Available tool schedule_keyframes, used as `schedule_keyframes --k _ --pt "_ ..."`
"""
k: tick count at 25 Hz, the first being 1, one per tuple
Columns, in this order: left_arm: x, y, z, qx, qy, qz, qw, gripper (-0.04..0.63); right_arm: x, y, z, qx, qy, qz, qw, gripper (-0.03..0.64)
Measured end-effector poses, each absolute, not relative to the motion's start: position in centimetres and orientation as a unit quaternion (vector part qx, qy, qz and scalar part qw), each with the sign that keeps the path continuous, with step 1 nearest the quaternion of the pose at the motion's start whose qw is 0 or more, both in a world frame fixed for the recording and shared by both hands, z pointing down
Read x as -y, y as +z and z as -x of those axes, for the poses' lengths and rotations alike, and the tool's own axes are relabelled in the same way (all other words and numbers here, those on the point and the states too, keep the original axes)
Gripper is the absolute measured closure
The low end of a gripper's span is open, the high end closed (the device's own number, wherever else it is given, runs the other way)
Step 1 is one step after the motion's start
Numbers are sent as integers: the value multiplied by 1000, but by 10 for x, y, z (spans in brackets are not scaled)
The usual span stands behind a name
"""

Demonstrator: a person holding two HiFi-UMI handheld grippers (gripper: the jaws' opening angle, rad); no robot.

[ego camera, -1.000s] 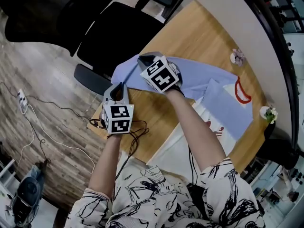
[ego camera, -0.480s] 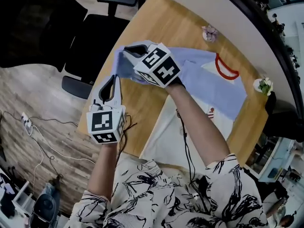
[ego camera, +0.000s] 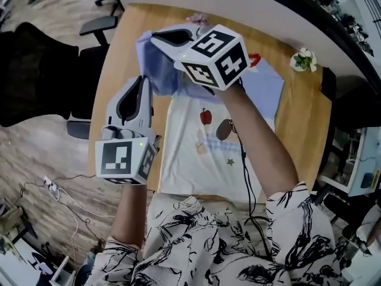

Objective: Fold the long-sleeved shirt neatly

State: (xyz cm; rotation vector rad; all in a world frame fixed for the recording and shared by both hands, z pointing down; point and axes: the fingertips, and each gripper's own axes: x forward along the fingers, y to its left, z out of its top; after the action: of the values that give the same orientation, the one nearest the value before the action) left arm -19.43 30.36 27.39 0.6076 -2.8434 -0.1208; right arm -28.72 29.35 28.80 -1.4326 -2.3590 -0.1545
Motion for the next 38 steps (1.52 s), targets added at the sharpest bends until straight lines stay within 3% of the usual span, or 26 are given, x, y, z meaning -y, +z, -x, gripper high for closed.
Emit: schedule_keyframes --k 4,8,15,31,32,35,38 --pt "-233 268 188 961 -22 -247 122 574 -228 282 278 848 -59 493 186 595" --pt "-154 302 182 933 12 -314 174 574 -156 315 272 861 -48 469 193 595" --pt "-57 397 181 899 54 -355 251 574 -35 426 260 889 -32 365 274 594" --pt "20 520 184 855 122 -383 328 571 40 553 260 863 -50 330 379 566" --pt "24 523 182 853 123 -390 325 561 47 557 260 861 -49 327 386 540" --pt "25 518 171 845 105 -416 319 437 72 553 261 868 -39 308 387 497" --pt "-9 497 169 855 86 -409 307 399 82 518 262 887 -52 290 355 436"
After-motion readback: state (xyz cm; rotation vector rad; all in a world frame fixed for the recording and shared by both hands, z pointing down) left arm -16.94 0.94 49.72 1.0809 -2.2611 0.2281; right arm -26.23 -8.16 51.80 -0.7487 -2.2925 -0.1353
